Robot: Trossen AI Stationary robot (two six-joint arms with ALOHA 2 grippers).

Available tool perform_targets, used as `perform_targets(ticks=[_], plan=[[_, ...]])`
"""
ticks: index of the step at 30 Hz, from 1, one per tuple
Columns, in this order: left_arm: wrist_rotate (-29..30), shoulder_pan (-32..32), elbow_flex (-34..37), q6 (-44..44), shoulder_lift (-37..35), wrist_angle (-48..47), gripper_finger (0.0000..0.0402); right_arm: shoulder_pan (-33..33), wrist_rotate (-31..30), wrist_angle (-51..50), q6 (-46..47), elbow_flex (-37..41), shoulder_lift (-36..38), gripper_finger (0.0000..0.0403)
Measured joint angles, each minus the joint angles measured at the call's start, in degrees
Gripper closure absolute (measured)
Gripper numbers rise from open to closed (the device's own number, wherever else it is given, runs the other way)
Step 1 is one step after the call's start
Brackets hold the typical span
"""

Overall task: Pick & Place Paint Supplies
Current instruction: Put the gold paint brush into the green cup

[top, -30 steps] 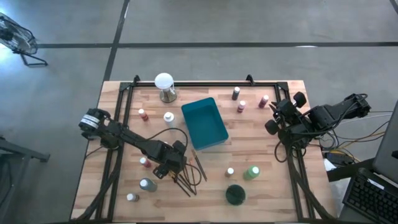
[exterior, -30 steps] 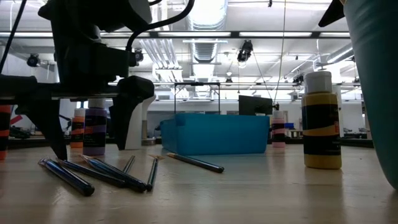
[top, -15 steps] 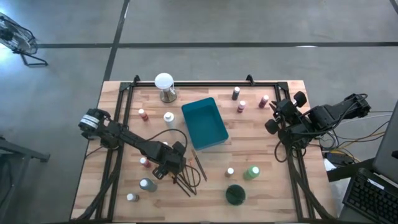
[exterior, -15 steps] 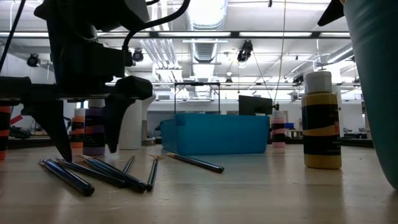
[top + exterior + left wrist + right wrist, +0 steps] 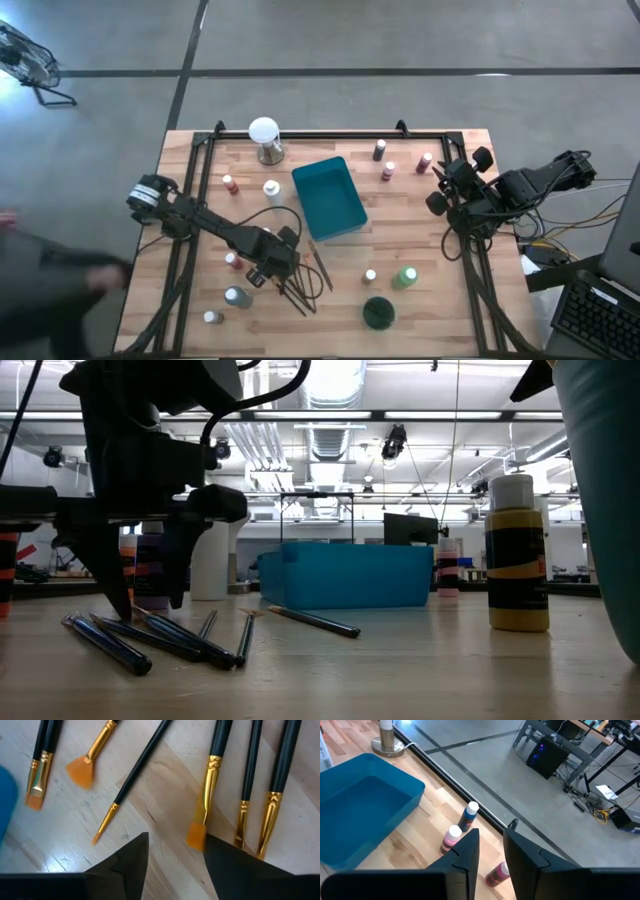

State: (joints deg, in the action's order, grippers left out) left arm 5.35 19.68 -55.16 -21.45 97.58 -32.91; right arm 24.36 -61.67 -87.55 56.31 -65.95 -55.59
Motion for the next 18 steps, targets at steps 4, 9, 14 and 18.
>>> perform_targets(ticks=[4, 9, 14, 18], plan=[[-0.72, 0.0, 0.02, 0.34, 0.0, -0.09, 0.0229, 0.0, 0.01, 0.01, -0.55, 0.02, 0.0, 0.0309], [-1.23, 0.0, 0.04, 0.9, 0.0, -0.16, 0.0244, -0.01, 0.01, 0.02, -0.84, 0.02, 0.0, 0.031], [-1.45, 0.0, 0.02, 2.13, -0.02, -0.34, 0.0262, 0.0, 0.02, 0.02, -1.08, 0.02, 0.0, 0.0328], [-1.72, 0.02, 0.02, 2.14, -0.09, -0.51, 0.0282, 0.0, 0.01, 0.02, -1.46, 0.02, 0.0, 0.0344]])
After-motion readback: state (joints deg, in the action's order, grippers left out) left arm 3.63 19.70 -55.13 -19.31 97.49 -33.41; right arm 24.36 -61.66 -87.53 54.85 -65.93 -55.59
